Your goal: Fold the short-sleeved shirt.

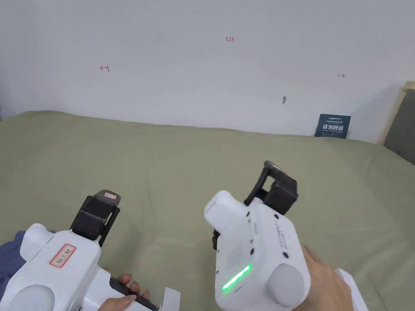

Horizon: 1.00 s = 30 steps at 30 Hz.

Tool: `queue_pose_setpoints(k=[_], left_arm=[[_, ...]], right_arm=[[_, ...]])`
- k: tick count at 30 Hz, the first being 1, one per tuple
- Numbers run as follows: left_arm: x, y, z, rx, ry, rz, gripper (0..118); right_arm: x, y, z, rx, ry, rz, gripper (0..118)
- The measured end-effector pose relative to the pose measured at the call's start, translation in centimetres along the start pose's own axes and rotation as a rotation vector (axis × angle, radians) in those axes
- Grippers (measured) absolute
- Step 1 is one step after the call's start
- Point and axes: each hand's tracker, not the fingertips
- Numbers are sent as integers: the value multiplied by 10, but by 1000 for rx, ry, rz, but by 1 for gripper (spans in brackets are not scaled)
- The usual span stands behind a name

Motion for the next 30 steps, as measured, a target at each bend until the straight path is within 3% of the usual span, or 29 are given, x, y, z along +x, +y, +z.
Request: queue_pose_setpoints(k=[3,5,7,9,10,12,13,17,18,19,20,21,22,24,27,28,29,30], left_arm=[[39,8,3,45,31,-271,118],[65,9,3,50,-17,-395,118],[97,2,9,33,-71,-614,118],[118,-15,14,5,-96,-886,118],[126,-25,17,23,-39,-1008,118],[129,-45,24,83,20,-1183,118],[127,-51,26,116,20,-1215,118],[127,-41,30,66,-33,-1080,118],[127,-33,29,58,-35,-1049,118],[129,-29,28,45,-34,-1042,118],[130,-26,27,34,-31,-1052,118],[131,-25,27,20,-6,-1059,118],[132,-26,25,8,7,-1081,118],[126,-29,26,28,7,-1111,117],[122,-32,30,8,3,-1114,108],[120,-31,30,-29,-39,-1109,99],[119,-31,29,-36,-41,-1104,75],[120,-33,29,-41,-31,-1109,28]], right_arm=[[36,-3,-3,-51,-19,-344,117],[65,-15,-3,-75,-22,-641,117],[87,-40,-3,-122,-36,-967,117],[93,-69,-2,-197,-46,-1155,116],[92,-84,-2,-245,-42,-1196,116],[92,-100,2,-270,-49,-1216,116],[92,-103,3,-271,-73,-1184,116],[99,-93,11,-212,-123,-1064,114],[100,-91,12,-192,-116,-1034,109],[101,-87,12,-175,-112,-1005,97],[100,-83,12,-171,-114,-978,77],[99,-80,14,-173,-110,-947,38],[97,-78,17,-161,-104,-922,13],[93,-74,20,-138,-129,-894,2],[88,-71,20,-169,-165,-879,0],[87,-72,17,-183,-168,-881,0],[88,-74,18,-174,-163,-895,0],[89,-76,19,-173,-134,-926,0]])
